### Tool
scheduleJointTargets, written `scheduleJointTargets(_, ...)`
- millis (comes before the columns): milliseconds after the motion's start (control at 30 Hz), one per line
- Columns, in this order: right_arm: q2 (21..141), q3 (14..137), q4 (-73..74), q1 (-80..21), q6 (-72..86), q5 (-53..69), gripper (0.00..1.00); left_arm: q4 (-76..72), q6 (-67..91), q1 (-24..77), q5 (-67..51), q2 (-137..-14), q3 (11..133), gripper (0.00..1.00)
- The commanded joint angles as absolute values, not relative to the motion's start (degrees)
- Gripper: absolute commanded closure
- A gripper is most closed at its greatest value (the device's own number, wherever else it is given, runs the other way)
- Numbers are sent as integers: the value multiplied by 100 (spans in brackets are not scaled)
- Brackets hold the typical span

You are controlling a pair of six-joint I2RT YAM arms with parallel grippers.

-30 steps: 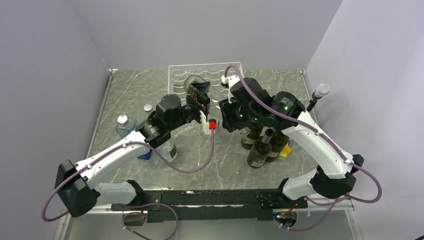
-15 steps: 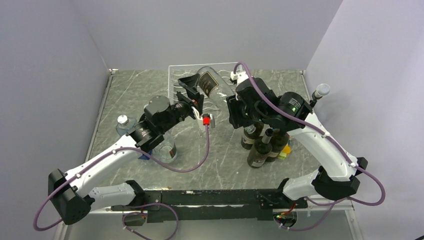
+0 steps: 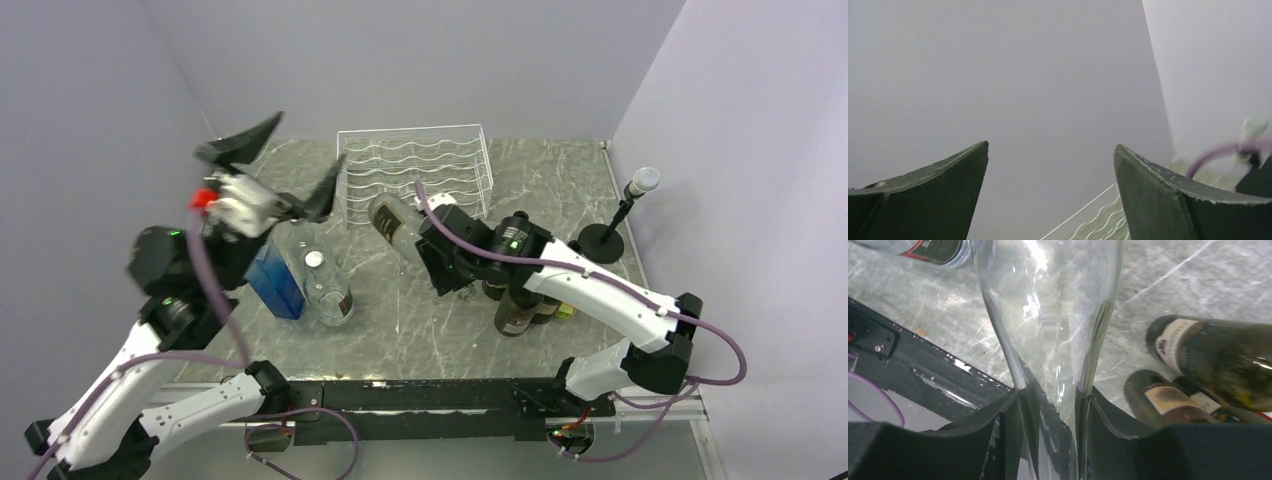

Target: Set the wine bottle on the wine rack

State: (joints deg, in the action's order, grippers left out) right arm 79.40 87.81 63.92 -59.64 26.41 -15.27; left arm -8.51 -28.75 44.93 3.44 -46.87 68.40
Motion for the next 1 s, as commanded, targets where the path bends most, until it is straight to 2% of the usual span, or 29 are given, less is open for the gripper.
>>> scheduleJointTargets(0, 7980, 8772, 4672, -6233, 2988, -1816, 100, -124, -826, 4483, 1039, -4351, 7418, 1)
scheduleJointTargets(267, 8699, 8390, 3887, -6394, 3623, -1970, 100, 956, 604, 4487, 1236, -3645, 7520, 1)
scheduleJointTargets(400, 8916, 8063, 3227, -6406, 3736, -2146, 100, 1873, 1176, 4485, 1421, -3672, 7990, 1)
scheduleJointTargets(667, 9572, 8158, 2673, -6392, 3632, -2507, 100, 1869, 1313, 4487, 1396, -3403, 7790, 1)
scheduleJointTargets(967, 10175, 8444, 2415, -6236, 3633, -2620, 100, 2232, 1155, 4483, 1332, -3571, 8111, 1)
